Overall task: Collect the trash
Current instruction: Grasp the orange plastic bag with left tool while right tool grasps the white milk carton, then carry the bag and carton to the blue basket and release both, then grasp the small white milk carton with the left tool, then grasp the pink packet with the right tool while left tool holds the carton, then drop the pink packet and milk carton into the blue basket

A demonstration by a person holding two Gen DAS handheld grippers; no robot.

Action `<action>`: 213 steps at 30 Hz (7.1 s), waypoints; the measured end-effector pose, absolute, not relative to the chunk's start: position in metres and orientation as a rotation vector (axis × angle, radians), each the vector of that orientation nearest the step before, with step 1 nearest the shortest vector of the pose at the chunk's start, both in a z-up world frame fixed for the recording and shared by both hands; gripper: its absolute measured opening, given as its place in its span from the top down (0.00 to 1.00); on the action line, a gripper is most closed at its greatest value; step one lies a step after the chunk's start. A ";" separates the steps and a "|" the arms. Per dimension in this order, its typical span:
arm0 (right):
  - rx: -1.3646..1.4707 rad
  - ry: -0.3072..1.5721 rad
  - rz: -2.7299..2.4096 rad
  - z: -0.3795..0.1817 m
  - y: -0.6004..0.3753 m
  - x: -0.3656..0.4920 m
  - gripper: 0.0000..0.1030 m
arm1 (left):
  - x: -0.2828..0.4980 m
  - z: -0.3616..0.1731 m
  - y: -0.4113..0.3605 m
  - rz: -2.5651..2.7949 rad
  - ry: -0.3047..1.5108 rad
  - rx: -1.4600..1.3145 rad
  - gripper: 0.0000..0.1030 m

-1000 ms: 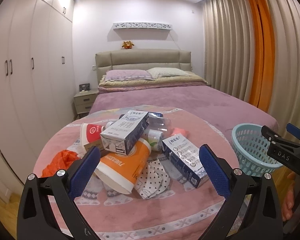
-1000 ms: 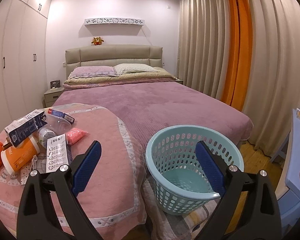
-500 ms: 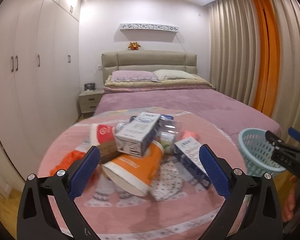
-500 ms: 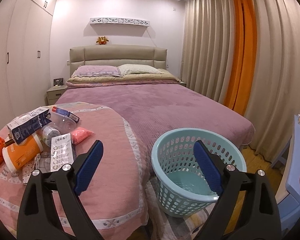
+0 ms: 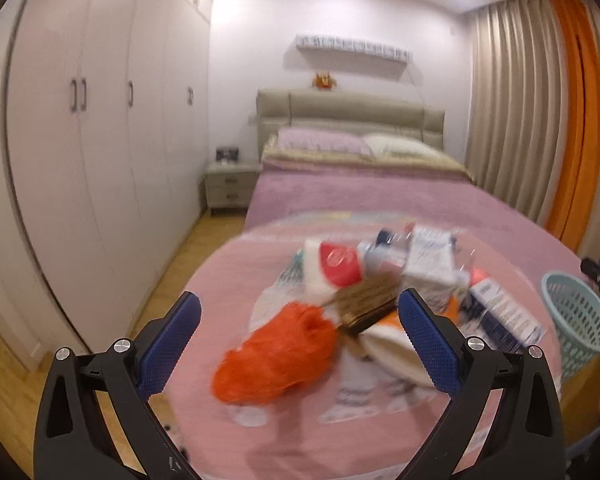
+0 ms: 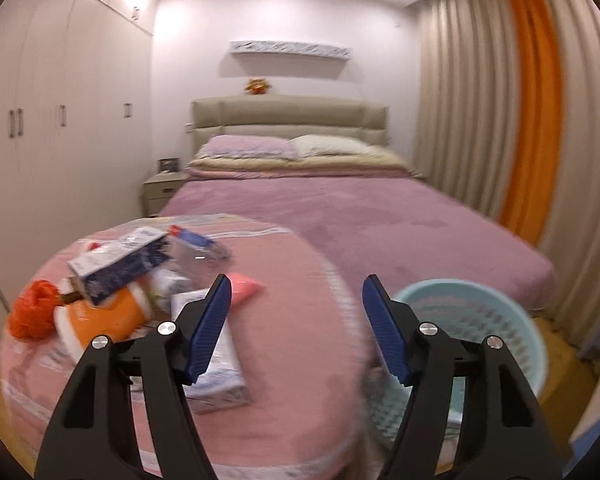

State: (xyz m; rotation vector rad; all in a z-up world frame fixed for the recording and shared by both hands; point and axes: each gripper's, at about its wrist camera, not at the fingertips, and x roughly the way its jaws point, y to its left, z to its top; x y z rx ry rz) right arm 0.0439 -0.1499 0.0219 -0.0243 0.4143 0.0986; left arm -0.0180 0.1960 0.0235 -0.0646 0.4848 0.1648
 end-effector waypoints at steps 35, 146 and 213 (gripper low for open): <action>-0.060 0.761 0.295 -0.076 -0.096 0.095 0.28 | 0.027 -0.042 0.214 0.124 0.748 -0.102 0.56; -0.022 0.640 0.263 -0.041 -0.145 0.127 0.36 | 0.148 -0.019 0.084 -0.033 0.823 -0.128 0.47; 0.302 0.715 -0.213 -0.040 -0.370 0.092 0.65 | 0.142 -0.032 -0.182 -0.580 0.736 0.115 0.49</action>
